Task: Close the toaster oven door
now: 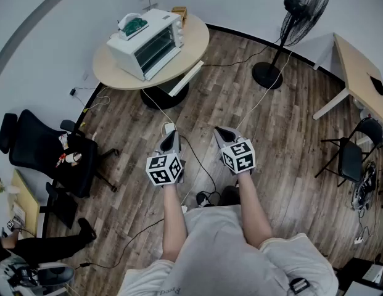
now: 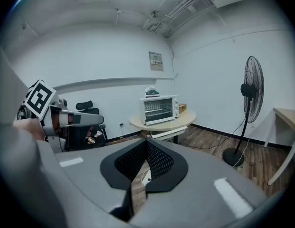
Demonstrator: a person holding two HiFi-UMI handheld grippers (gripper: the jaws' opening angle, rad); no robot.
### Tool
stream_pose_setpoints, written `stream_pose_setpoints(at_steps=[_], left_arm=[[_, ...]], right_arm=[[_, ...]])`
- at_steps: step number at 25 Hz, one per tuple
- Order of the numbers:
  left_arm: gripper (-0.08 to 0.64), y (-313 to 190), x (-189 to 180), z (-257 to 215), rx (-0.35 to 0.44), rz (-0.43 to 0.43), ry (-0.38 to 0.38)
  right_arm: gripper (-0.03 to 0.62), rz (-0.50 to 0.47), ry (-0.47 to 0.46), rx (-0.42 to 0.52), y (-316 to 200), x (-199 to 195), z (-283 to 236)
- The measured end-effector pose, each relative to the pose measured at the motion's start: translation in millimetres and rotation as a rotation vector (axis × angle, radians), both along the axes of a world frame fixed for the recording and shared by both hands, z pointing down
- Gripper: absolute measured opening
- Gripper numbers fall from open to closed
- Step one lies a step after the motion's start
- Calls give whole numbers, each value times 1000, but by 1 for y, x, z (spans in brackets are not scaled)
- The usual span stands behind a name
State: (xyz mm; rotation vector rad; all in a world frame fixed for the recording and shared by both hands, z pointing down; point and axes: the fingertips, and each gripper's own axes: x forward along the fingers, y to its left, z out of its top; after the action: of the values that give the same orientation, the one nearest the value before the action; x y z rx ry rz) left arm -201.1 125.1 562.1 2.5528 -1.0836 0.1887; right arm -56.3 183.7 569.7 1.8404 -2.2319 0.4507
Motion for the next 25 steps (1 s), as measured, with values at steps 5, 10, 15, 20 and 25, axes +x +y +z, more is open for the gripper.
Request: stream_pose_setpoints(at_steps=[5, 10, 15, 20, 25], left_arm=[[58, 0, -2, 3, -9, -16, 16], [58, -2, 0, 5, -17, -11, 20], [58, -6, 5, 8, -29, -5, 34], [58, -9, 12, 9, -36, 4, 38], [58, -20, 9, 11, -42, -8, 34]], right_arm=[[2, 1, -37, 8, 7, 4, -7], [1, 2, -79, 6, 9, 6, -5], [2, -14, -67, -5, 12, 5, -5], [2, -37, -33, -28, 9, 6, 0], [2, -51, -59, -28, -4, 3, 1]])
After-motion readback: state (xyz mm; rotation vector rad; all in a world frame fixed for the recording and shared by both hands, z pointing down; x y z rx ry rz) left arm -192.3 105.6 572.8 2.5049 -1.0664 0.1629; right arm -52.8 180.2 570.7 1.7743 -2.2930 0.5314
